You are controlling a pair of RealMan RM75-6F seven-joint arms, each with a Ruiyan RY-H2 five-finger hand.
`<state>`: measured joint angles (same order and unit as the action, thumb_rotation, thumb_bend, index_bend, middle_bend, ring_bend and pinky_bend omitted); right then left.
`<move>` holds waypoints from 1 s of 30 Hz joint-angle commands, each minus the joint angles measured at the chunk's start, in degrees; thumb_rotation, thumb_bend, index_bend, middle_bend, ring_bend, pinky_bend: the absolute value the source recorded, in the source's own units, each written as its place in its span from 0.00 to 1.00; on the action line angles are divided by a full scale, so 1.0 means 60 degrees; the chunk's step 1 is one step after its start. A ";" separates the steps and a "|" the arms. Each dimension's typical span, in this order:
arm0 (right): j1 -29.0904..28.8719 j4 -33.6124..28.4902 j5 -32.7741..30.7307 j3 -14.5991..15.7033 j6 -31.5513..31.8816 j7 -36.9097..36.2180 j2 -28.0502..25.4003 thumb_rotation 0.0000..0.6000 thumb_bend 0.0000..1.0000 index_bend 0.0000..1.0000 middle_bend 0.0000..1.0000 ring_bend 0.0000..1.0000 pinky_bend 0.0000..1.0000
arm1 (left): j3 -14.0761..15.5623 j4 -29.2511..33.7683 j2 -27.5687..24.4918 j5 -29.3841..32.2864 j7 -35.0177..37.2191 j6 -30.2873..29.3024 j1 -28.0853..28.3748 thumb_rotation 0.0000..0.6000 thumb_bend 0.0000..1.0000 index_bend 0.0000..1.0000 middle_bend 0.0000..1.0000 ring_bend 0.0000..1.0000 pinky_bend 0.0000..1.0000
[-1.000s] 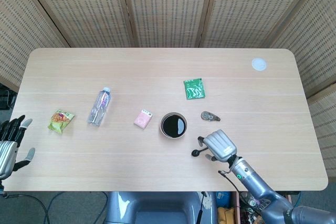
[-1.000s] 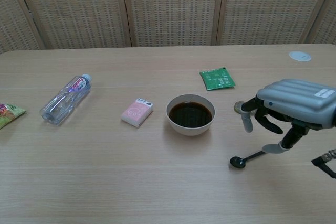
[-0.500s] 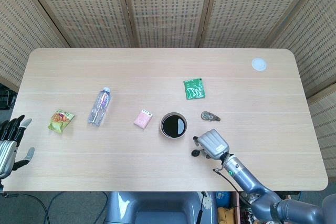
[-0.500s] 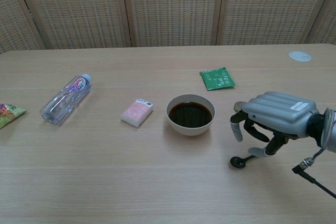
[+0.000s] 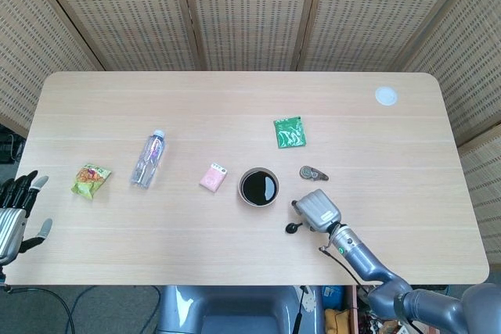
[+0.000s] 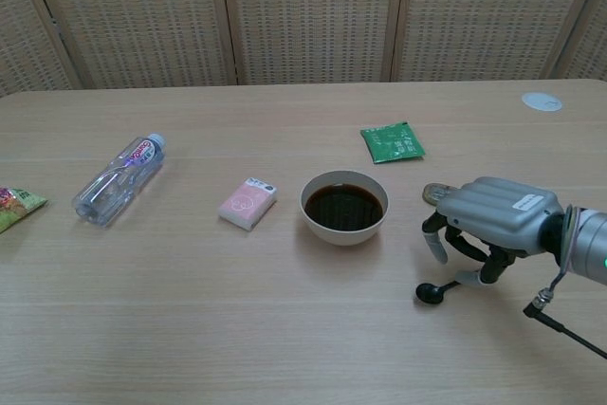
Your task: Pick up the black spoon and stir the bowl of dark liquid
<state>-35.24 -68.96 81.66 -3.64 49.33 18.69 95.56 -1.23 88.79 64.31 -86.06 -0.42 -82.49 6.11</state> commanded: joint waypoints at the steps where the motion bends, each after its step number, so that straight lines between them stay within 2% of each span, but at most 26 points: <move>1: -0.0060 0.0237 -0.0078 0.0037 -0.0107 0.0038 0.0082 1.00 0.48 0.56 0.86 0.92 1.00 | 0.0000 -0.0013 0.0008 0.0004 0.0005 -0.0005 -0.0002 1.00 0.41 0.05 0.00 0.00 0.00; 11: -0.0113 0.0592 -0.0224 0.0165 -0.0259 0.0038 0.0096 1.00 0.49 0.56 0.86 0.92 1.00 | -0.0008 -0.0049 0.0029 0.0029 0.0025 -0.0003 0.0001 1.00 0.41 0.05 0.00 0.00 0.00; 30: -0.0084 0.0251 -0.0334 0.0179 0.0058 0.0015 -0.0325 1.00 0.49 0.56 0.86 0.92 1.00 | -0.0022 -0.0018 0.0051 0.0040 -0.0018 0.0017 0.0039 1.00 0.41 0.05 0.00 0.00 0.00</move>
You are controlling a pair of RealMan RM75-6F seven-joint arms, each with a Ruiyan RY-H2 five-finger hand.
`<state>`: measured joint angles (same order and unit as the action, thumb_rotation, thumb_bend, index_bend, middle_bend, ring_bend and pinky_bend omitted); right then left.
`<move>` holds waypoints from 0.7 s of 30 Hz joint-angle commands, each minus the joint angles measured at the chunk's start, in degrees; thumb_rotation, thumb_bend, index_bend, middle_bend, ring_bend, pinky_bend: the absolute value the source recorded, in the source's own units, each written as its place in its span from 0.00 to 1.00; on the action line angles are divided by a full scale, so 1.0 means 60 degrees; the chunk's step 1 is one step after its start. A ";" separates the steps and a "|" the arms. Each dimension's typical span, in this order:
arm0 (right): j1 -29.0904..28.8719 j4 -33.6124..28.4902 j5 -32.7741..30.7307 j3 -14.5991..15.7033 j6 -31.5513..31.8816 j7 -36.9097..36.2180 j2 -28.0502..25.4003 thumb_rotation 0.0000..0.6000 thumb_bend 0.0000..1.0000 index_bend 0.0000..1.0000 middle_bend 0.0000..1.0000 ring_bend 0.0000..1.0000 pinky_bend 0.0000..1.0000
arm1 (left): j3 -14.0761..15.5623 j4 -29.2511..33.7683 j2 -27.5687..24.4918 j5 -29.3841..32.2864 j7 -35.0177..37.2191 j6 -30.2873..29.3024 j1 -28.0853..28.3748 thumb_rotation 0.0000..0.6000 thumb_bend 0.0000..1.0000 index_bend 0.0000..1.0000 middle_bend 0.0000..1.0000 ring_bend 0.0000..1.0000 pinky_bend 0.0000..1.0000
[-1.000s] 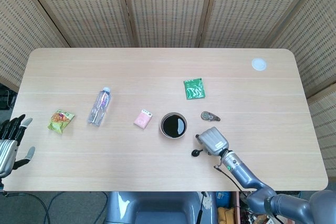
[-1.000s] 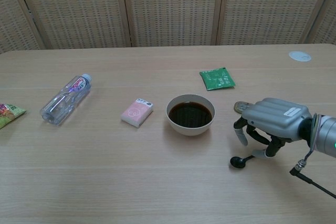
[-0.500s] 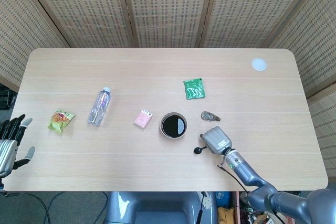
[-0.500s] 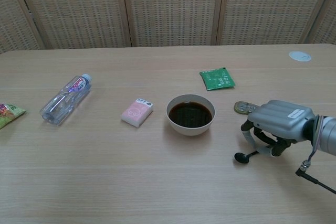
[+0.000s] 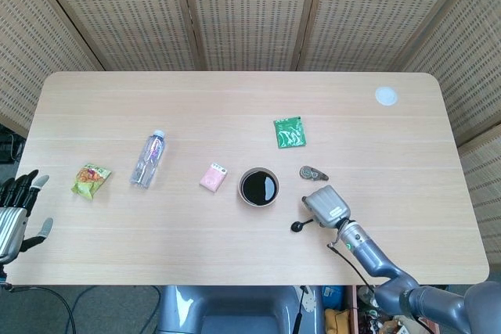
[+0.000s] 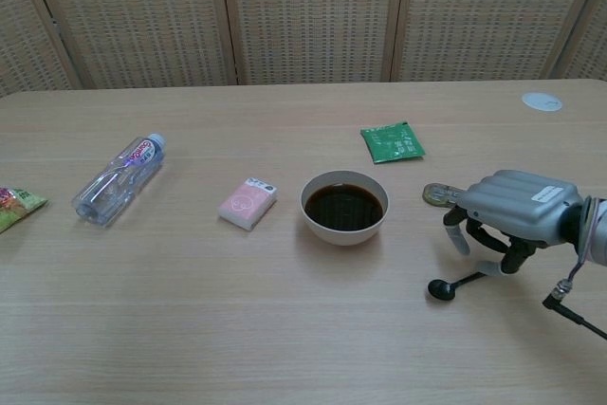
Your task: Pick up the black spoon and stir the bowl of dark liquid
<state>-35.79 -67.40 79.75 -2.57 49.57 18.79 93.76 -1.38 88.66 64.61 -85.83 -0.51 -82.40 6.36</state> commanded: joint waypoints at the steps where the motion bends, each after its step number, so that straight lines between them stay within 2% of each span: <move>1: 0.0012 -0.0020 -0.0024 0.0009 0.0022 0.0002 -0.0046 1.00 0.49 0.56 0.86 0.92 1.00 | 0.0003 0.0005 0.0002 0.0002 -0.0003 0.0000 -0.0001 1.00 0.41 0.05 0.00 0.00 0.00; 21: 0.0105 0.0080 -0.0172 0.0252 -0.0061 0.0041 -0.0115 1.00 0.49 0.57 0.86 0.92 1.00 | 0.0027 0.0031 -0.0004 -0.0027 -0.0005 -0.0053 -0.0021 1.00 0.41 0.05 0.00 0.00 0.00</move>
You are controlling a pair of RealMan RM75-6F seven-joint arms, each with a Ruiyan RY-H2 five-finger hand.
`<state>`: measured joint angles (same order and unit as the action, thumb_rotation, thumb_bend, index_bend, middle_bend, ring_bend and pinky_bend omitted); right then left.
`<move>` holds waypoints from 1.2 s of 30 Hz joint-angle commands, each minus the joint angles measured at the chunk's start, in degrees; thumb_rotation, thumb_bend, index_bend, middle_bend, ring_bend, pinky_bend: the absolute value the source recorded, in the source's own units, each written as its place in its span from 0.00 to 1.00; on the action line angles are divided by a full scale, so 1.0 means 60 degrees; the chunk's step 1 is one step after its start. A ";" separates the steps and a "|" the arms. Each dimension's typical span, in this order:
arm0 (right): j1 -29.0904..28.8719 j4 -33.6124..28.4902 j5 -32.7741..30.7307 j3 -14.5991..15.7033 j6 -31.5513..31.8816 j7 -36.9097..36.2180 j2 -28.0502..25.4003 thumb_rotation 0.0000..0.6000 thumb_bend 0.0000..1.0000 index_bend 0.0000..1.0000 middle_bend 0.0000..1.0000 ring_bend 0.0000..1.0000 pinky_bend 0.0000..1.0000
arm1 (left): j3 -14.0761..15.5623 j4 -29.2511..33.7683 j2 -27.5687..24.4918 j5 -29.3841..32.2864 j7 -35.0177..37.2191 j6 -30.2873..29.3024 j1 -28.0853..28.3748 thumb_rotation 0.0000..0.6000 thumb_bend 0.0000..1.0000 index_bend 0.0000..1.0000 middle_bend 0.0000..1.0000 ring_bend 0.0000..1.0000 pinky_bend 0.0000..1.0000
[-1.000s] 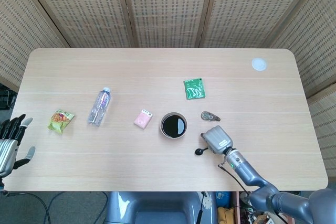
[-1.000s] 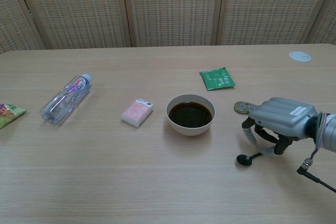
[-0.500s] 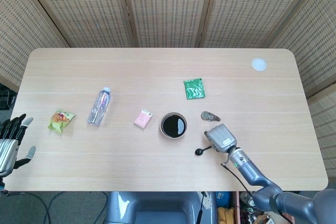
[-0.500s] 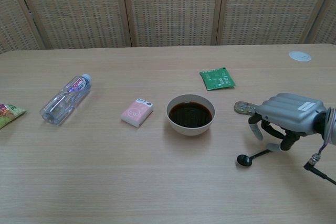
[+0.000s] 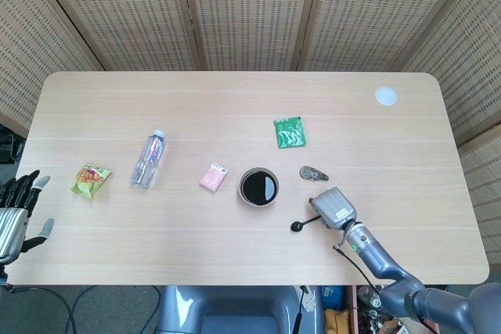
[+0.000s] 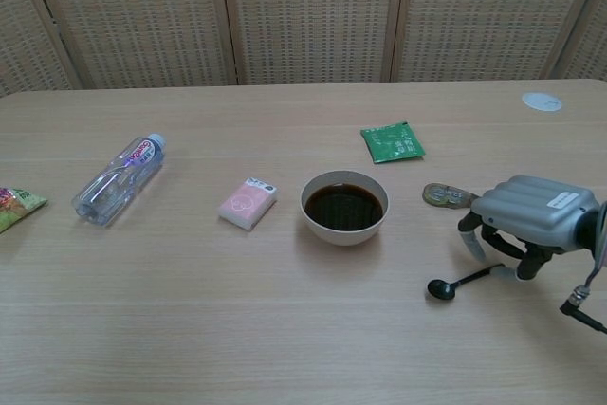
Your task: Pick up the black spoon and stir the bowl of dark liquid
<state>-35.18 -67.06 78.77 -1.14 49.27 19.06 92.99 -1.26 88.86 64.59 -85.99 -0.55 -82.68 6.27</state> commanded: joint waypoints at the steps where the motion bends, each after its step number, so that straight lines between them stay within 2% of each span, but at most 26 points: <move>1: 0.0006 0.0047 -0.0016 0.0019 -0.0019 -0.0009 0.0021 1.00 0.49 0.57 0.86 0.92 1.00 | 0.0010 -0.0006 -0.0001 -0.0002 0.0007 -0.0013 -0.0014 1.00 0.41 0.05 0.00 0.00 0.00; 21: -0.0017 0.0310 -0.0116 0.0128 -0.0216 0.0124 0.0181 1.00 0.49 0.58 0.86 0.92 1.00 | 0.0030 -0.0083 0.0018 0.0004 0.0089 -0.0047 -0.0058 1.00 0.41 0.05 0.00 0.00 0.00; 36: -0.0004 0.0257 -0.0104 0.0100 -0.0131 0.0006 0.0162 1.00 0.56 0.67 0.86 0.93 1.00 | 0.0025 -0.0160 0.0054 0.0012 0.0147 -0.0025 -0.0053 1.00 0.41 0.05 0.00 0.00 0.00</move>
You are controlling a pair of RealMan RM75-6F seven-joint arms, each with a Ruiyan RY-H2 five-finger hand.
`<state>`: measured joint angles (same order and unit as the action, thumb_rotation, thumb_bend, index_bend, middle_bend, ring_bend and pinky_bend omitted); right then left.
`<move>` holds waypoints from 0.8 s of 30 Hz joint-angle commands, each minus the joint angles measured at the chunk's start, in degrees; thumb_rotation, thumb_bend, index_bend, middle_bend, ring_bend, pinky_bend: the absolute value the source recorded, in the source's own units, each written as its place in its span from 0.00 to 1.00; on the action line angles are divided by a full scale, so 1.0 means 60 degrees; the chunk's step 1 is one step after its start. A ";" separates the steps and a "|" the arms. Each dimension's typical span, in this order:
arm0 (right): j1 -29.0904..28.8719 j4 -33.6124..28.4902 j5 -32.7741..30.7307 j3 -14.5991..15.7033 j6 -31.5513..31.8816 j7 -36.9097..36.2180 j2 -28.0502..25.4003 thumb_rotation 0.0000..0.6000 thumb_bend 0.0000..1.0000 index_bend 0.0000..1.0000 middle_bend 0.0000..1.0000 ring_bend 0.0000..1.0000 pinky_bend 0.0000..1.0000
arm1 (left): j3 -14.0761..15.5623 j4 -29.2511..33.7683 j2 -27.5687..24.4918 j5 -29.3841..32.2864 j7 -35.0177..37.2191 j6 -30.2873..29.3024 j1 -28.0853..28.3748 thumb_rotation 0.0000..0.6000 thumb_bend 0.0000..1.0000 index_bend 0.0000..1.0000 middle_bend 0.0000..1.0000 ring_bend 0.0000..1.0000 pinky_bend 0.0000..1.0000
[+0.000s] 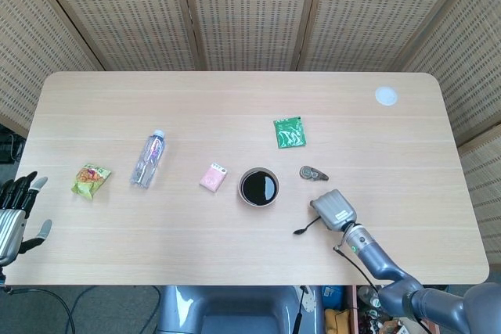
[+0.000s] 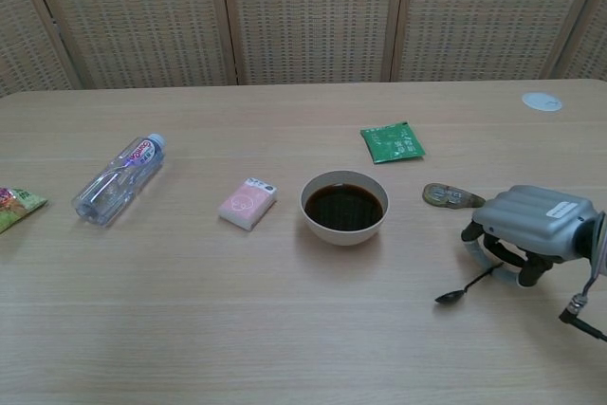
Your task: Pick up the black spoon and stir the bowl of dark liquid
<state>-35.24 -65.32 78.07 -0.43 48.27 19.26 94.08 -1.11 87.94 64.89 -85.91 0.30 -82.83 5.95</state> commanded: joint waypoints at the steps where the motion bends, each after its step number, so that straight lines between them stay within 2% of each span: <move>1: 0.0007 -0.0060 0.0023 -0.0026 0.0060 -0.0042 -0.0035 1.00 0.57 0.68 0.86 0.93 1.00 | 0.0000 -0.0013 0.0008 -0.0003 0.0013 0.0001 0.0002 1.00 0.41 0.05 0.00 0.00 0.00; 15: 0.0023 -0.0545 0.0033 -0.0231 0.0413 -0.0115 -0.0305 1.00 0.59 0.71 0.87 0.93 1.00 | -0.0005 -0.0093 0.0014 0.0008 0.0106 -0.0036 -0.0028 1.00 0.41 0.05 0.00 0.00 0.00; 24: -0.0093 -0.1638 0.0191 -0.0933 0.1335 -0.0219 -0.0952 1.00 0.61 0.72 0.87 0.93 1.00 | -0.0011 -0.0061 0.0017 -0.0044 0.0099 -0.0034 0.0002 1.00 0.41 0.05 0.00 0.00 0.00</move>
<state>-35.55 -74.04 79.08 -5.00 55.23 17.93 89.23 -1.17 87.58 64.99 -86.18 0.89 -83.03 5.97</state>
